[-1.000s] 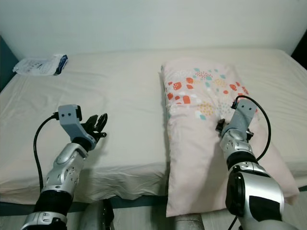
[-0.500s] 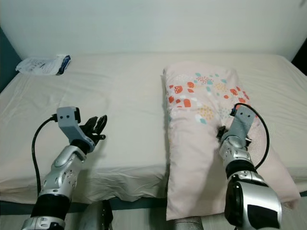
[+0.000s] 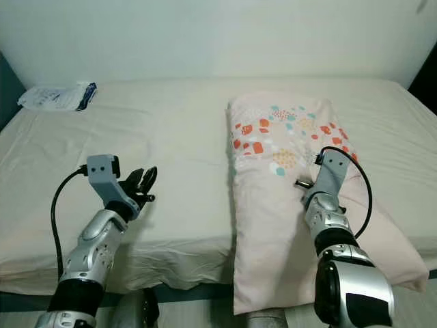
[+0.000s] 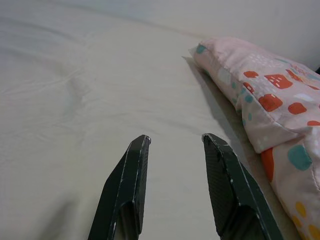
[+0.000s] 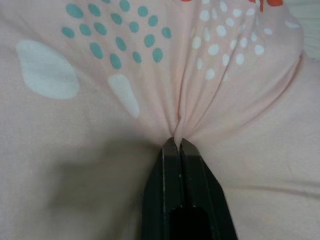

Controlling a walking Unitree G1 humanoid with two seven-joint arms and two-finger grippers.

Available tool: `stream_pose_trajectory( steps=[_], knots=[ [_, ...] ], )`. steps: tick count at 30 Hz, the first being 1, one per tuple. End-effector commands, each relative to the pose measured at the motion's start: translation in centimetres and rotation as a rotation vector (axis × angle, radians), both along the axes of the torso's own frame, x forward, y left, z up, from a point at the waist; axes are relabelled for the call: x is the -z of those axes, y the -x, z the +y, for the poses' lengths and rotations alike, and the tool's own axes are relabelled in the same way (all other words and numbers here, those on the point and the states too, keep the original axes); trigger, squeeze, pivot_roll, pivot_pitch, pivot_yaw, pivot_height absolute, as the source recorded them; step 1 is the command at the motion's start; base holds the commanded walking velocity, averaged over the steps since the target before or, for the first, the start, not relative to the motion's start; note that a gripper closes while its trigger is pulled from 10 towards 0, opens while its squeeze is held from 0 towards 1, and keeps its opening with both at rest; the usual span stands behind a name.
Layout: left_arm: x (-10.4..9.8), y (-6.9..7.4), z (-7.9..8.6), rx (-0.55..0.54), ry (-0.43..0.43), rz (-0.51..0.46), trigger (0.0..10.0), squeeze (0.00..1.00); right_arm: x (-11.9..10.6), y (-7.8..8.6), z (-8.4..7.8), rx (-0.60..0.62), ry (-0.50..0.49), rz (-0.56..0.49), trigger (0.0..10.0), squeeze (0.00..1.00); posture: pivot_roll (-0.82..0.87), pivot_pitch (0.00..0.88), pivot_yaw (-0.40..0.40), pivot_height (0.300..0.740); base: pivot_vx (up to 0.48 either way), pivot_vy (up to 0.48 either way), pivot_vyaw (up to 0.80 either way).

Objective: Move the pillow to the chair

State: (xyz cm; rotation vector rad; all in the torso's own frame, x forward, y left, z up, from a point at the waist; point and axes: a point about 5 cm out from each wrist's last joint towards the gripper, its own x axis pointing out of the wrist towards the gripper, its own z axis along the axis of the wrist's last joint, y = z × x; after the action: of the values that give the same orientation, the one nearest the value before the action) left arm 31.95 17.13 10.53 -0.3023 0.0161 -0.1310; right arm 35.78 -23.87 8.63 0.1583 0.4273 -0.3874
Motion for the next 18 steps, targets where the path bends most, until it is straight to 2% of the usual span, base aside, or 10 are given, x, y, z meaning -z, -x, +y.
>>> stream_pose_trajectory(
  steps=[1, 7, 8, 9, 10, 11, 12, 13, 16, 18],
  knots=[
    [-0.1, 0.1, 0.2, -0.003, -0.022, 0.003, 10.0, 0.0, -0.8, -1.1, 3.2, -0.091, -0.164, -0.097, 0.0, 0.0, -0.09, 0.087, -0.013, 0.582, 0.0, 0.0, 0.0],
    [-0.4, -0.1, 0.5, -0.014, -0.022, -0.005, 10.0, 0.0, -3.4, -2.6, 6.3, -0.246, -0.224, -0.233, 0.0, 0.0, -0.1, 0.089, -0.011, 0.582, 0.0, 0.0, 0.0],
    [-0.8, -0.3, 1.0, -0.031, -0.025, -0.019, 10.0, 0.0, -5.9, -3.3, 10.4, -0.447, -0.268, -0.334, 0.0, 0.0, -0.1, 0.091, -0.009, 0.582, 0.0, 0.0, 0.0],
    [-0.8, -0.3, 1.0, -0.031, -0.025, -0.019, 10.0, 0.0, -5.9, -3.3, 10.4, -0.447, -0.268, -0.334, 0.0, 0.0, -0.1, 0.091, -0.009, 0.582, 0.0, 0.0, 0.0],
    [-0.9, -0.4, 1.1, -0.037, -0.026, -0.025, 10.0, 0.0, -6.6, -3.4, 11.7, -0.509, -0.28, -0.361, 0.0, 0.0, -0.09, 0.091, -0.01, 0.582, 0.0, 0.0, 0.0],
    [-0.9, -0.4, 1.1, -0.037, -0.026, -0.025, 10.0, 0.0, -6.6, -3.4, 11.7, -0.509, -0.28, -0.361, 0.0, 0.0, -0.09, 0.091, -0.01, 0.582, 0.0, 0.0, 0.0],
    [-1.2, -0.5, 1.3, -0.048, -0.024, -0.034, 10.0, 0.0, -7.6, -3.4, 13.2, -0.572, -0.309, -0.399, 0.0, 0.0, -0.09, 0.092, -0.009, 0.582, 0.0, 0.0, 0.0],
    [-1.2, -0.5, 1.3, -0.048, -0.024, -0.034, 10.0, 0.0, -7.6, -3.4, 13.2, -0.572, -0.309, -0.399, 0.0, 0.0, -0.09, 0.092, -0.009, 0.582, 0.0, 0.0, 0.0],
    [-2.0, -0.9, 1.8, -0.07, -0.017, -0.059, 10.0, 0.0, -10.4, -2.9, 17.3, -0.725, -0.38, -0.5, 0.0, 0.0, -0.09, 0.092, -0.008, 0.582, 0.0, 0.0, 0.0],
    [-2.1, -0.9, 1.9, -0.073, -0.017, -0.063, 10.0, 0.0, -11.2, -2.7, 18.2, -0.761, -0.39, -0.531, 0.0, 0.0, -0.09, 0.093, -0.007, 0.582, 0.0, 0.0, 0.0]
  ],
)
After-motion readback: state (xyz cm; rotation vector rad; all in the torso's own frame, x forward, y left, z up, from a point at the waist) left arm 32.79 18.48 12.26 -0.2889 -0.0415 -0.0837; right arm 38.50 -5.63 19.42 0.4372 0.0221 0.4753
